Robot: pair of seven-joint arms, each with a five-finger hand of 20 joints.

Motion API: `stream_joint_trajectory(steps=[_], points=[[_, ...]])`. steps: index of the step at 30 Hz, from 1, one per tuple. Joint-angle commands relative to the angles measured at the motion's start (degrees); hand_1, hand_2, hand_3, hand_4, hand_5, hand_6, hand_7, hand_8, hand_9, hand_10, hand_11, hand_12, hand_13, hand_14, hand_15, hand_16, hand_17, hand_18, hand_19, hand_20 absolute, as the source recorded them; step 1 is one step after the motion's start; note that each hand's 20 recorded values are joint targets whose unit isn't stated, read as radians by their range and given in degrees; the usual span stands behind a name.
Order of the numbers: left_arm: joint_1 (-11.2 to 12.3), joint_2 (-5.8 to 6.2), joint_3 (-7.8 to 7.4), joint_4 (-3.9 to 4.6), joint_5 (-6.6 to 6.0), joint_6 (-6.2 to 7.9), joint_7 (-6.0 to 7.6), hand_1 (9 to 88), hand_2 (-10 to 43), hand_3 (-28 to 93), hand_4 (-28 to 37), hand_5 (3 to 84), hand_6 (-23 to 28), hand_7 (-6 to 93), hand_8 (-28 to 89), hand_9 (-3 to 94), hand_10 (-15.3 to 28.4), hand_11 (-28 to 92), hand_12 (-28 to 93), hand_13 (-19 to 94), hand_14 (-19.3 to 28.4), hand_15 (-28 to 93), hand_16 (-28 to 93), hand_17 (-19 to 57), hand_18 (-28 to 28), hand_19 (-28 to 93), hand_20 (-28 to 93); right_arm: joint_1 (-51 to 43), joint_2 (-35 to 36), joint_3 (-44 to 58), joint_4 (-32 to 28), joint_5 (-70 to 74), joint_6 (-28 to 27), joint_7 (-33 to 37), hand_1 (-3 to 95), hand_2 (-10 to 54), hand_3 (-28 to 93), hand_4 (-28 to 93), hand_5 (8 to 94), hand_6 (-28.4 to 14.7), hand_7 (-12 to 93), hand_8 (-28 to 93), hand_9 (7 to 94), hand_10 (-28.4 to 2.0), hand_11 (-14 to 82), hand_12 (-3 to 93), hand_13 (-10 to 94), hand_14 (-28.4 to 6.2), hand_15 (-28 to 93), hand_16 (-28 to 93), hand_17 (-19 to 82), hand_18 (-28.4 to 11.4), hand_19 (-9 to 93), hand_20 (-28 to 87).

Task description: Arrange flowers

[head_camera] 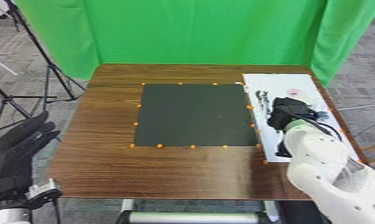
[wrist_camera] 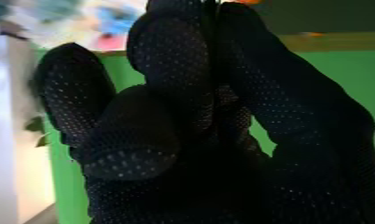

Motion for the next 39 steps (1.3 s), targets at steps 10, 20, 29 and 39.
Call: stream_joint_trajectory(steps=[10,20,29,39], points=[[-0.1,-0.18,0.33,-0.52,1.21,0.30,-2.39,26.1,6.7,82,-20.2,37.8,8.9,16.6,-11,32.7,19.4,37,6,23,26.2,63,-17,-9.9,21.2,59,1,11.9,-19.5,-14.0,5.5,-3.6,-6.3,-6.4,50.7,-6.3,76,-23,85.9,-4.6,28,26,91.3,-12.0,45.0,25.2,92,-4.2,68,24,58,-18.1,93,-4],[-3.5,3.31,2.70,0.29,-0.77,0.89,-1.89,26.3,6.9,82,-20.1,37.8,9.0,16.5,-11,32.7,19.5,37,6,23,26.3,63,-17,-9.9,21.3,59,1,13.0,-29.0,-18.3,11.6,-9.0,-9.4,-9.7,50.4,-6.3,76,-22,86.1,-4.7,28,26,91.6,-12.0,45.1,25.2,92,-4.1,68,24,58,-18.2,93,-3],[-7.9,0.25,4.76,0.90,3.46,-1.56,-4.89,26.4,7.0,82,-19.8,37.7,9.1,16.3,-11,32.7,19.6,36,6,23,26.4,63,-17,-9.9,21.4,59,1,14.9,-34.4,-20.2,16.7,-13.2,-10.4,-12.5,50.3,-6.2,76,-22,86.2,-4.8,28,26,91.7,-11.8,45.2,25.3,92,-4.1,68,24,58,-18.3,93,-2],[-12.3,-2.47,7.07,2.07,6.77,-4.05,-6.91,26.5,7.2,81,-19.5,37.6,9.1,16.0,-11,32.7,19.7,36,6,23,26.6,63,-17,-10.0,21.5,59,1,15.4,-39.8,-19.8,22.0,-16.9,-11.4,-14.3,50.0,-6.2,76,-22,86.3,-4.8,28,26,91.9,-11.9,45.2,25.3,92,-4.0,68,24,58,-18.4,93,-1]])
